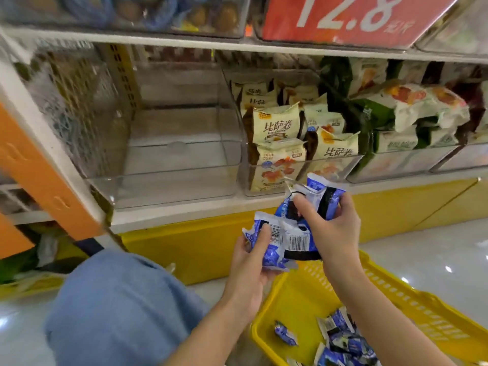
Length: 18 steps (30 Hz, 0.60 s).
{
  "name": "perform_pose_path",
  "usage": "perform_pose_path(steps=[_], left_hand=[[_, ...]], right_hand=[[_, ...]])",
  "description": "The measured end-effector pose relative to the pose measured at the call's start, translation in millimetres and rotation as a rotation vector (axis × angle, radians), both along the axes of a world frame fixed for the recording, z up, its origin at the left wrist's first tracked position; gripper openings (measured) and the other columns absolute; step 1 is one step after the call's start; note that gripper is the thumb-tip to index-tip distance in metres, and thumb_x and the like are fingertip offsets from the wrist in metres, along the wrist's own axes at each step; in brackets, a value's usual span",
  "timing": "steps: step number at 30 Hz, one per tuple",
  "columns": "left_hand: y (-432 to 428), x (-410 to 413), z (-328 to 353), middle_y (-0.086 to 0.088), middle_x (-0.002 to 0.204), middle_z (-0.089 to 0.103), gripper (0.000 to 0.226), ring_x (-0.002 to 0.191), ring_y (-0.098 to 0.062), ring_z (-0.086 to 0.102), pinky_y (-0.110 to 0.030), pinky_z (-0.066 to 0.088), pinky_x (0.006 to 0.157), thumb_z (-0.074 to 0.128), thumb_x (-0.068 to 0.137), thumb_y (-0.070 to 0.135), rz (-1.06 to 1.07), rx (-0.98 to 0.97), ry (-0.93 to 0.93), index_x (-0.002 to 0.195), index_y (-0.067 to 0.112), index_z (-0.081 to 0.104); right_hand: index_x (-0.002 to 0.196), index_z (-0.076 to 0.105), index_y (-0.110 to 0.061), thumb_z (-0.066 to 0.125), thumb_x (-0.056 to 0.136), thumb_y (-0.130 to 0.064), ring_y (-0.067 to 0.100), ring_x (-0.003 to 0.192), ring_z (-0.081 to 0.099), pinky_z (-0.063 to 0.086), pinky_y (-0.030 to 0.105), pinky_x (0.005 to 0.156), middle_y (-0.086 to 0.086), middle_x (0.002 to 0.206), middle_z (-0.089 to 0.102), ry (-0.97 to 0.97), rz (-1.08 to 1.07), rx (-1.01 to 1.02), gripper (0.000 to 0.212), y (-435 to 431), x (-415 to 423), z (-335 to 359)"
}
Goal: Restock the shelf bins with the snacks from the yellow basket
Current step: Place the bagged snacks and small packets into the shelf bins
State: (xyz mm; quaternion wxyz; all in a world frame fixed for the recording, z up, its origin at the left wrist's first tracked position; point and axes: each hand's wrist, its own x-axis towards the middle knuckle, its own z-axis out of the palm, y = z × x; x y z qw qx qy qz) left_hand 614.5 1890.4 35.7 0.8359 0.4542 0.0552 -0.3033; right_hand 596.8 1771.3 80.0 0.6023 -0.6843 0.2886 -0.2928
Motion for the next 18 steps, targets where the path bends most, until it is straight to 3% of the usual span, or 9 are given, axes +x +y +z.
perform_pose_path(steps=[4,6,8,12,14,16,18], left_hand=[[46.0,18.7,36.9,-0.013,0.099,0.071,0.052,0.086,-0.028,0.07,-0.043,0.059,0.065,0.07,0.064,0.024,0.049,-0.112,-0.01,0.112,0.011,0.058],[67.7,30.0,52.7,-0.013,0.103,0.07,0.059,0.09,-0.032,0.068,-0.047,0.058,0.069,0.074,0.058,0.022,0.08,-0.147,-0.062,0.114,0.01,0.057],[85.2,42.2,67.7,-0.014,0.105,0.069,0.069,0.093,-0.034,0.067,-0.053,0.055,0.075,0.078,0.05,0.021,0.109,-0.177,-0.096,0.115,0.011,0.056],[104.5,64.0,90.1,-0.003,0.104,0.071,0.076,0.094,-0.025,0.068,-0.048,0.056,0.08,0.082,0.045,0.023,0.26,-0.064,-0.224,0.117,0.02,0.055],[108.9,76.0,96.5,0.003,0.101,0.072,0.07,0.091,-0.019,0.069,-0.035,0.058,0.068,0.081,0.049,0.021,0.394,0.016,-0.314,0.113,0.024,0.054],[113.4,92.6,101.4,0.002,0.099,0.072,0.063,0.087,-0.017,0.07,-0.025,0.056,0.061,0.082,0.056,0.011,0.51,0.036,-0.36,0.111,0.021,0.054],[118.7,112.2,105.4,-0.002,0.101,0.071,0.054,0.088,-0.019,0.07,-0.025,0.056,0.062,0.078,0.065,0.002,0.569,0.032,-0.355,0.113,0.016,0.055]], right_hand=[[0.089,0.056,-0.022,0.081,0.066,-0.031,0.004,0.081,0.067,0.055,0.028,0.073,-0.01,0.086,0.069,-0.077,0.14,-0.09,0.035,43.5,36.9,33.0],[0.084,0.053,-0.027,0.08,0.067,-0.033,-0.009,0.073,0.061,0.049,0.013,0.067,-0.022,0.079,0.065,-0.117,0.176,-0.149,0.033,62.3,57.7,49.8],[0.087,0.054,-0.026,0.08,0.068,-0.036,-0.011,0.07,0.059,0.045,0.006,0.06,-0.022,0.076,0.064,-0.143,0.21,-0.181,0.033,78.1,78.8,65.5],[0.106,0.054,-0.019,0.076,0.071,-0.04,0.008,0.088,0.063,0.052,0.032,0.083,-0.007,0.096,0.065,-0.07,0.302,-0.119,0.046,102.3,116.5,83.9],[0.115,0.05,-0.019,0.073,0.073,-0.044,0.015,0.098,0.063,0.051,0.041,0.091,-0.004,0.107,0.064,-0.023,0.404,-0.004,0.053,111.4,128.2,86.1],[0.124,0.047,-0.018,0.069,0.075,-0.049,0.019,0.105,0.063,0.05,0.044,0.094,0.0,0.118,0.063,0.027,0.507,0.092,0.062,118.8,134.8,85.8],[0.123,0.051,-0.015,0.066,0.08,-0.045,0.017,0.1,0.066,0.051,0.043,0.093,0.002,0.114,0.067,0.021,0.534,0.124,0.055,120.7,141.6,84.3]])
